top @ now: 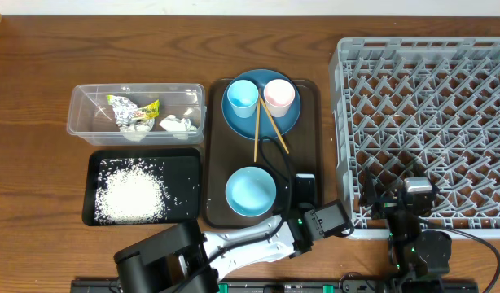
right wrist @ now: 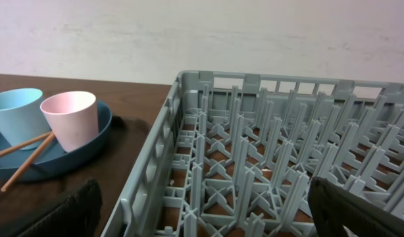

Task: Sort waste into correct bins and load items into the dishwasher rack
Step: 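Grasp the orange carrot on the brown tray with the left gripper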

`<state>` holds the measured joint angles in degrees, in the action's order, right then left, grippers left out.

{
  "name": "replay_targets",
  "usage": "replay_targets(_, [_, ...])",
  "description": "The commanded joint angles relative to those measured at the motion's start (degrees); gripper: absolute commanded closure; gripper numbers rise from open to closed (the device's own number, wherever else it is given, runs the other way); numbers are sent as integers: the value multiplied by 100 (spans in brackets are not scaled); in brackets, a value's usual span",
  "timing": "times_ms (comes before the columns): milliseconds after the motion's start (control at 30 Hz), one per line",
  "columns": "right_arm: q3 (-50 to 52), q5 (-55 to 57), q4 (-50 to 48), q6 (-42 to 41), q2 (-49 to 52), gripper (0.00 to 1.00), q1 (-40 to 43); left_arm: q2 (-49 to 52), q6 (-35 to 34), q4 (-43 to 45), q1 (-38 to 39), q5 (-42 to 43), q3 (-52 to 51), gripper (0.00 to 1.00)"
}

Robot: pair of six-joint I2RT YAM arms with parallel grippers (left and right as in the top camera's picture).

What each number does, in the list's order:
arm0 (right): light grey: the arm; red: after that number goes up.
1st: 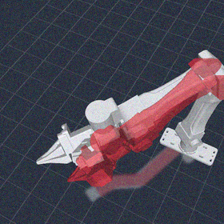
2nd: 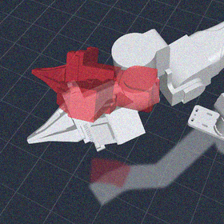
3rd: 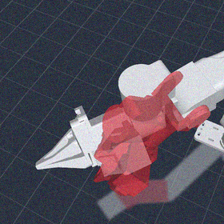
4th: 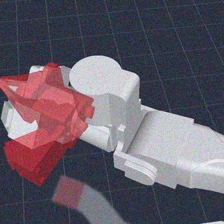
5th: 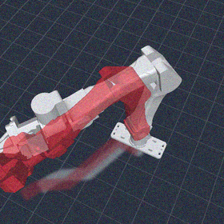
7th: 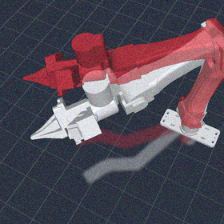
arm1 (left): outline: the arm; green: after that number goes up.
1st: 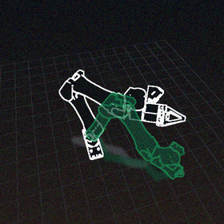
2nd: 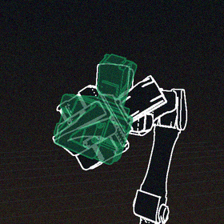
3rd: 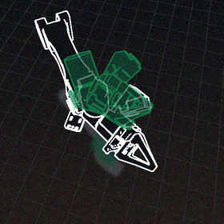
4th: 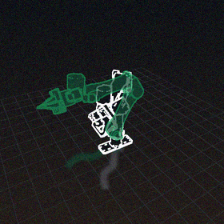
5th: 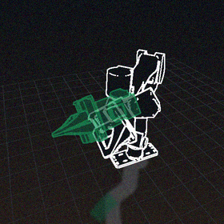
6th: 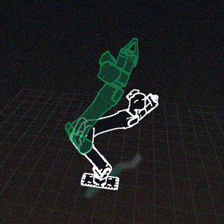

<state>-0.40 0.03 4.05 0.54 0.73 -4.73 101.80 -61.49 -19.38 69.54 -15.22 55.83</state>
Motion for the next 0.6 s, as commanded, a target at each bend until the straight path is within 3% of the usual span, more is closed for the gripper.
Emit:
replay_targets(0, [9, 17, 24, 61, 4, 1, 103, -55, 22, -107, -9, -114, 68, 80])
replay_targets(133, [9, 15, 24, 61, 4, 1, 103, -411, 391, -118, -9, -46, 87, 80])
replay_targets(333, [9, 15, 24, 61, 4, 1, 103, -1255, 407, -157, -9, 424, 90, 79])
replay_targets(567, [9, 17, 24, 61, 4, 1, 103, -2203, 404, -249, -105, 407, 87, 79])
